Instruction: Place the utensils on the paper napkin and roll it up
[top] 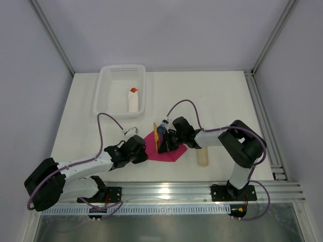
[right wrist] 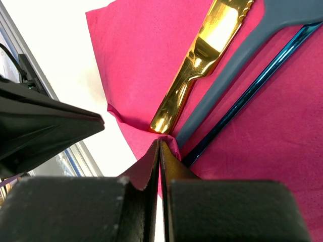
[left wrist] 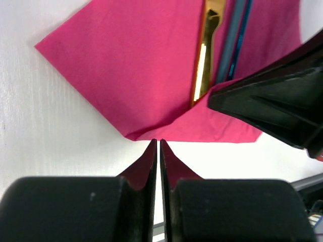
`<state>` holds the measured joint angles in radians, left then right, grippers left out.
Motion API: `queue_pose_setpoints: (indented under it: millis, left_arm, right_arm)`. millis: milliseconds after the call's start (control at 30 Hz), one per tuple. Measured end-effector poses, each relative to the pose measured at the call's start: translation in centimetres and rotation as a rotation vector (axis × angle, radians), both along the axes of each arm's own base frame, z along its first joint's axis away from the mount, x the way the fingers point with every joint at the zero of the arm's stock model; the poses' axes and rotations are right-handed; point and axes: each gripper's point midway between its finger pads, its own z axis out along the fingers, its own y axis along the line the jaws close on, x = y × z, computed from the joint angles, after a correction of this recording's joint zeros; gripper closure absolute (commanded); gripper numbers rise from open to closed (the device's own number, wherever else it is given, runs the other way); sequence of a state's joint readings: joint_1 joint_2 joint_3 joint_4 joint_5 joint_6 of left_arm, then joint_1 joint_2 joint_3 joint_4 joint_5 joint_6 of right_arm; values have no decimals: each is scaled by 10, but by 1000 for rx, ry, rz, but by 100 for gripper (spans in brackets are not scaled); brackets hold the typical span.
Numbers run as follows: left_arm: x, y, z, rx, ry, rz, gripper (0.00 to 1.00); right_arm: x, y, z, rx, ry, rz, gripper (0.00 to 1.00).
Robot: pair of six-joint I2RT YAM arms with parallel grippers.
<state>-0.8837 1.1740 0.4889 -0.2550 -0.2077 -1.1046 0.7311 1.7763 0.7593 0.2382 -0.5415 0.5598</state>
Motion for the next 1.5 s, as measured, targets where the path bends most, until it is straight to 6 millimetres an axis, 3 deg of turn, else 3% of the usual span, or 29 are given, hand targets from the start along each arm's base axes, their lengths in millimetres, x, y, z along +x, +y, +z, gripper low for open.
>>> queue_pose_setpoints:
  millis: [267,500,600,1133,1500]
  left_arm:
    - [9,-13,14,-19,-44,-48,96]
    - [21,-32,-2,19,-13,-71,97]
    - [20,-30,-13,48,10,-70,98]
    - [25,-40,-14,24,10,-80,99]
    - [25,-40,-14,24,9,-80,99]
  right_arm:
    - [0,0,0,0,-2,0,96]
    - [0,-2,1,-10,-2,-6,96]
    - [0,-2,1,-11,-2,-7,96]
    - [1,-5,1,-25,-7,-17,96]
    - [6,-12,25,-36,-80,-46,96]
